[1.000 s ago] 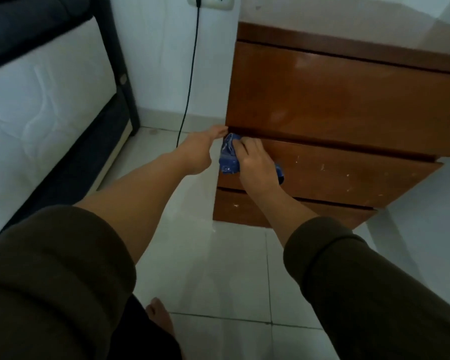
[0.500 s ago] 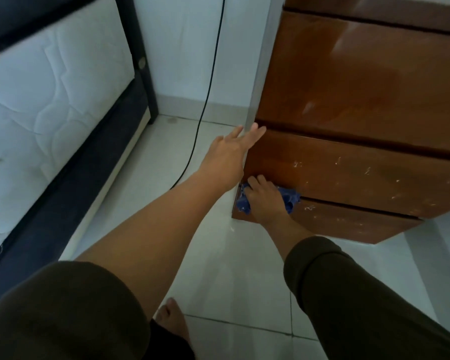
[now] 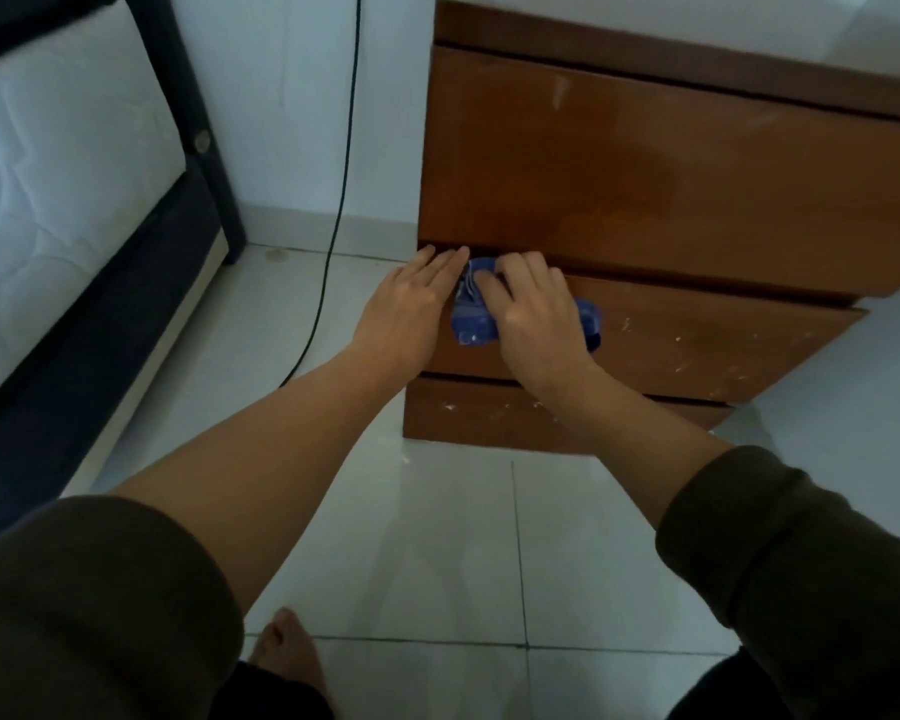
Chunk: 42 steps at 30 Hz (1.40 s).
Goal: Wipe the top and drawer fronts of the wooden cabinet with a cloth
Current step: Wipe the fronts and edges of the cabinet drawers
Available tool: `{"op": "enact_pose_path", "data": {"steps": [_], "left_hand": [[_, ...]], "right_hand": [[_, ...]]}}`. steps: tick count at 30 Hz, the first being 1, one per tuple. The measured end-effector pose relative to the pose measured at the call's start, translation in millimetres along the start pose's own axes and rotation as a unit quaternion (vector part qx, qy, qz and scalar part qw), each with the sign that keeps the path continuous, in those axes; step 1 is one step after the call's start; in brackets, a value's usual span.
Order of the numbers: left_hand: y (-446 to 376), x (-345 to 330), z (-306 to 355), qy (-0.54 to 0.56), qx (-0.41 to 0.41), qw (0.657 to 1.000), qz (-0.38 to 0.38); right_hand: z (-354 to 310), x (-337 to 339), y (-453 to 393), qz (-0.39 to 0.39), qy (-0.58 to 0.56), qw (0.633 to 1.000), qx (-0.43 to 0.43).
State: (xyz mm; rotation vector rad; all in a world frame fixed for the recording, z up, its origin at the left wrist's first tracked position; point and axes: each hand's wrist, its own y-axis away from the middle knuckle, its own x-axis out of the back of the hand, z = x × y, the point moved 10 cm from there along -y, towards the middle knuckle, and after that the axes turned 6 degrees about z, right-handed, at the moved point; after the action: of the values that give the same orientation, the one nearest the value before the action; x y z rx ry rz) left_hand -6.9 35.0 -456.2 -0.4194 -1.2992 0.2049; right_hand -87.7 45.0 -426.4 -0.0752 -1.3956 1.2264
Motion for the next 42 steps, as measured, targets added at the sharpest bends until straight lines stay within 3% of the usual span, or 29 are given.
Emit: {"op": "enact_pose_path", "data": {"steps": [6, 13, 17, 23, 26, 31, 39, 42], "left_hand": [[-7, 4, 1, 0.007, 0.003, 0.999, 0.037], [-4, -1, -4, -0.025, 0.011, 0.999, 0.041], [-5, 0, -3, -0.033, 0.000, 0.999, 0.033], [-5, 0, 2, -0.033, -0.002, 0.999, 0.028], [-2, -4, 4, -0.045, 0.002, 0.999, 0.020], [-3, -15, 37, -0.049, -0.050, 0.998, 0.006], [-17, -31, 61, -0.050, -0.075, 0.996, 0.028], [-17, -30, 57, -0.042, -0.104, 0.992, 0.061]], "right_hand": [[0, -31, 17, 0.020, -0.047, 0.999, 0.002], [-31, -126, 86, -0.217, -0.083, 0.973, 0.006], [-29, -147, 102, -0.298, -0.078, 0.951, -0.018], [-21, -102, 82, -0.218, -0.104, 0.970, 0.018], [-6, -55, 65, -0.127, -0.105, 0.986, 0.025], [37, 12, 41, -0.019, 0.000, 1.000, 0.008], [57, -27, 63, -0.010, 0.019, 1.000, 0.002], [45, -63, 89, -0.067, -0.014, 0.998, -0.002]]}}
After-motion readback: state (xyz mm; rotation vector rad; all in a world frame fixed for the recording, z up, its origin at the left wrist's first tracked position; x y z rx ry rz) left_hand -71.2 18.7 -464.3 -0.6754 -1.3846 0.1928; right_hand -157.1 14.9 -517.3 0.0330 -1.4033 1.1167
